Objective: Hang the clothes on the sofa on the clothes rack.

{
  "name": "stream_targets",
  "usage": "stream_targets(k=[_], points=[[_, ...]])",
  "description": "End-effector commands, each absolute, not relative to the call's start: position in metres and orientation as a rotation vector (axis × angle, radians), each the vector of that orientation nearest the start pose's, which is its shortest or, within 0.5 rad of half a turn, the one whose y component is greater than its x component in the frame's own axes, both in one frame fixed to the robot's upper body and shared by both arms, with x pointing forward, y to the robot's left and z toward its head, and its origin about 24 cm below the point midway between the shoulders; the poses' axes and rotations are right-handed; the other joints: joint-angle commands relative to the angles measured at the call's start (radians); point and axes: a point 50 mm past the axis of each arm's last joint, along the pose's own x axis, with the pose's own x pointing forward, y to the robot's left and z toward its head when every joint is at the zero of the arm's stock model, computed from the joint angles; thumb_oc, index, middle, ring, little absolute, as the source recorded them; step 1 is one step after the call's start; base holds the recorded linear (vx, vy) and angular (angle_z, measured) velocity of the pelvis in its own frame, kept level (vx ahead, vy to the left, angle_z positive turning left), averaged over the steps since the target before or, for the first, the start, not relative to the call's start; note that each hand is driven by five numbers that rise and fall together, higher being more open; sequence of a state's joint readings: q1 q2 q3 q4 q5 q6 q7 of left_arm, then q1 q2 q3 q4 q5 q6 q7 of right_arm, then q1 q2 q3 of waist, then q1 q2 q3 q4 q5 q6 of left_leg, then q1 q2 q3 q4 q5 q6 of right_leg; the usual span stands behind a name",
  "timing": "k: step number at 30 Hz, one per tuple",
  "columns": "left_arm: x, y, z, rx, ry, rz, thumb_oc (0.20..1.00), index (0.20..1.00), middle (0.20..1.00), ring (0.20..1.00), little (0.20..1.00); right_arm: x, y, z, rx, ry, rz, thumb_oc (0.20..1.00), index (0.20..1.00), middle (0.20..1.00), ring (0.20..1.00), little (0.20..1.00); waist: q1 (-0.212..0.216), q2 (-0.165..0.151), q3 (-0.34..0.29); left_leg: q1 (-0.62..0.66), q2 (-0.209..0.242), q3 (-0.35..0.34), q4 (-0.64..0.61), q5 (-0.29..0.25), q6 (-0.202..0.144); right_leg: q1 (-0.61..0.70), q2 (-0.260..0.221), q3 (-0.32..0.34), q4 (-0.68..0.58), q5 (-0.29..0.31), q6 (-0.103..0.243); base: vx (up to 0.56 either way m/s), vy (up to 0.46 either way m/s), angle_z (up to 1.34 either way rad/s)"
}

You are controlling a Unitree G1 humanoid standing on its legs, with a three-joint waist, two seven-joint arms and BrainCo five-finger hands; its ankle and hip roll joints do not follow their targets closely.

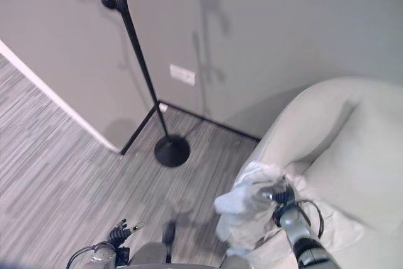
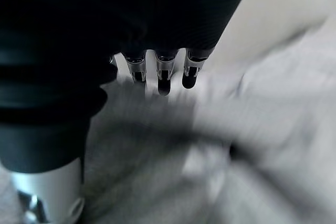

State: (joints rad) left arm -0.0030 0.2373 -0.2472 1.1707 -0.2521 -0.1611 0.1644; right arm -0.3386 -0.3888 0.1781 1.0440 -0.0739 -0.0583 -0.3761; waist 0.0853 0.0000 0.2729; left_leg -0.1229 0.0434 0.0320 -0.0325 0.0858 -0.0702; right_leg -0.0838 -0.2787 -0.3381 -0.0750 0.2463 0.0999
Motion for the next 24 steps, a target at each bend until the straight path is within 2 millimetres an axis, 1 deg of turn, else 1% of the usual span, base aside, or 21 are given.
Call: stream_targets(k=[1, 2, 3, 4, 5, 6, 7, 8, 10, 11, 14, 15, 16, 20, 24], points=[[0.136, 0.220, -0.146, 0.265, 0.927, 0.184, 1.000, 1.000, 1.000, 1.000, 1.000, 0.276, -0.257, -0.047, -0.596, 0.491, -0.314, 1.000, 1.000, 1.000, 1.000, 1.000, -0.006, 0.065, 0.026, -0.016, 0.063, -0.081, 0.062, -0.105, -0.039, -0.136, -0.072, 0.015, 0.111, -0.064, 0.103, -0.11, 0.115, -0.10], [0.139, 0.215, -0.145, 0.273, 0.913, 0.173, 1.000, 1.000, 1.000, 1.000, 1.000, 0.280, -0.249, -0.050, -0.516, 0.516, -0.337, 1.000, 1.000, 1.000, 1.000, 1.000, -0.004, 0.099, 0.055, -0.059, 0.047, -0.077, 0.056, -0.087, -0.038, -0.176, -0.095, 0.022, 0.117, -0.052, 0.104, -0.08, 0.085, -0.02], [0.140, 0.215, -0.145, 0.273, 0.913, 0.173, 1.000, 1.000, 1.000, 1.000, 1.000, 0.280, -0.249, -0.050, -0.516, 0.516, -0.337, 1.000, 1.000, 1.000, 1.000, 1.000, -0.004, 0.099, 0.054, -0.061, 0.047, -0.077, 0.056, -0.087, -0.038, -0.178, -0.096, 0.023, 0.118, -0.052, 0.104, -0.10, 0.102, 0.04], [0.142, 0.213, -0.145, 0.277, 0.905, 0.164, 1.000, 1.000, 1.000, 1.000, 1.000, 0.281, -0.248, -0.052, -0.485, 0.534, -0.342, 1.000, 1.000, 1.000, 1.000, 1.000, -0.001, 0.110, 0.066, -0.074, 0.041, -0.079, 0.056, -0.082, -0.039, -0.188, -0.101, 0.024, 0.118, -0.048, 0.105, -0.03, 0.018, 0.07], [0.142, 0.213, -0.145, 0.277, 0.905, 0.164, 1.000, 1.000, 1.000, 1.000, 1.000, 0.281, -0.248, -0.052, -0.485, 0.534, -0.341, 1.000, 1.000, 1.000, 1.000, 1.000, -0.002, 0.110, 0.065, -0.074, 0.041, -0.079, 0.056, -0.082, -0.038, -0.188, -0.101, 0.023, 0.118, -0.048, 0.105, -0.09, 0.085, 0.02], [0.151, 0.207, -0.142, 0.283, 0.869, 0.141, 1.000, 1.000, 1.000, 1.000, 1.000, 0.280, -0.246, -0.057, -0.437, 0.591, -0.345, 1.000, 1.000, 1.000, 1.000, 1.000, 0.007, 0.141, 0.090, -0.096, 0.025, -0.085, 0.038, -0.065, -0.040, -0.201, -0.116, 0.018, 0.107, -0.032, 0.114, -0.07, 0.068, 0.02], [0.151, 0.207, -0.142, 0.283, 0.869, 0.141, 1.000, 1.000, 1.000, 1.000, 1.000, 0.280, -0.247, -0.057, -0.437, 0.591, -0.345, 1.000, 1.000, 1.000, 1.000, 1.000, 0.007, 0.141, 0.090, -0.096, 0.025, -0.085, 0.038, -0.065, -0.040, -0.201, -0.116, 0.018, 0.107, -0.032, 0.114, -0.10, 0.095, -0.02], [0.155, 0.204, -0.140, 0.303, 0.849, 0.113, 1.000, 1.000, 1.000, 1.000, 1.000, 0.276, -0.245, -0.063, -0.436, 0.638, -0.324, 1.000, 1.000, 1.000, 1.000, 1.000, 0.011, 0.150, 0.095, -0.104, 0.015, -0.089, 0.018, -0.057, -0.039, -0.209, -0.125, 0.015, 0.091, -0.019, 0.120, 0.00, 0.000, 0.00], [0.155, 0.204, -0.140, 0.303, 0.849, 0.113, 1.000, 1.000, 1.000, 1.000, 1.000, 0.276, -0.245, -0.063, -0.436, 0.638, -0.324, 1.000, 1.000, 1.000, 1.000, 1.000, 0.011, 0.150, 0.095, -0.104, 0.015, -0.089, 0.018, -0.057, -0.039, -0.209, -0.125, 0.015, 0.091, -0.019, 0.120, -0.03, 0.023, 0.03], [0.163, 0.198, -0.136, 0.343, 0.814, 0.058, 1.000, 1.000, 1.000, 1.000, 1.000, 0.268, -0.245, -0.073, -0.381, 0.722, -0.331, 0.200, 0.200, 0.200, 0.200, 0.200, 0.026, 0.166, 0.098, -0.122, -0.001, -0.098, 0.003, -0.046, -0.038, -0.213, -0.140, 0.004, 0.072, -0.002, 0.128, -0.04, 0.020, -0.04], [0.164, 0.195, -0.135, 0.360, 0.798, 0.033, 1.000, 1.000, 1.000, 1.000, 1.000, 0.264, -0.247, -0.075, -0.384, 0.747, -0.338, 0.200, 0.200, 0.200, 0.200, 0.200, 0.031, 0.170, 0.095, -0.124, -0.005, -0.102, -0.002, -0.045, -0.038, -0.212, -0.145, -0.001, 0.066, 0.002, 0.132, -0.02, 0.015, 0.02], [0.167, 0.190, -0.133, 0.401, 0.770, -0.022, 1.000, 1.000, 1.000, 1.000, 1.000, 0.255, -0.250, -0.083, -0.378, 0.811, -0.349, 0.200, 0.200, 0.200, 0.200, 0.200, 0.041, 0.179, 0.090, -0.130, -0.015, -0.113, -0.010, -0.040, -0.037, -0.205, -0.153, -0.014, 0.054, 0.011, 0.138, 0.00, 0.014, 0.22], [0.167, 0.189, -0.132, 0.413, 0.764, -0.040, 1.000, 1.000, 1.000, 1.000, 1.000, 0.254, -0.250, -0.083, -0.384, 0.820, -0.351, 0.200, 0.200, 0.200, 0.200, 0.200, 0.044, 0.182, 0.086, -0.131, -0.019, -0.116, -0.012, -0.040, -0.036, -0.202, -0.157, -0.019, 0.048, 0.015, 0.140, 0.00, 0.022, 0.33], [0.163, 0.188, -0.135, 0.462, 0.778, -0.076, 1.000, 1.000, 1.000, 1.000, 1.000, 0.249, -0.252, -0.087, -0.369, 0.847, -0.378, 0.200, 0.200, 0.200, 0.200, 0.200, 0.051, 0.177, 0.067, -0.119, -0.027, -0.125, -0.021, -0.045, -0.030, -0.184, -0.164, -0.023, 0.037, 0.017, 0.144, 0.02, 0.017, 0.23], [0.151, 0.193, -0.144, 0.501, 0.865, -0.077, 1.000, 1.000, 1.000, 1.000, 1.000, 0.241, -0.248, -0.093, -0.251, 0.846, -0.411, 0.200, 0.200, 0.200, 0.200, 0.200, 0.028, 0.131, 0.027, -0.085, -0.027, -0.127, -0.026, -0.061, -0.023, -0.154, -0.170, -0.027, 0.038, 0.010, 0.145, 0.04, -0.009, -0.05]])
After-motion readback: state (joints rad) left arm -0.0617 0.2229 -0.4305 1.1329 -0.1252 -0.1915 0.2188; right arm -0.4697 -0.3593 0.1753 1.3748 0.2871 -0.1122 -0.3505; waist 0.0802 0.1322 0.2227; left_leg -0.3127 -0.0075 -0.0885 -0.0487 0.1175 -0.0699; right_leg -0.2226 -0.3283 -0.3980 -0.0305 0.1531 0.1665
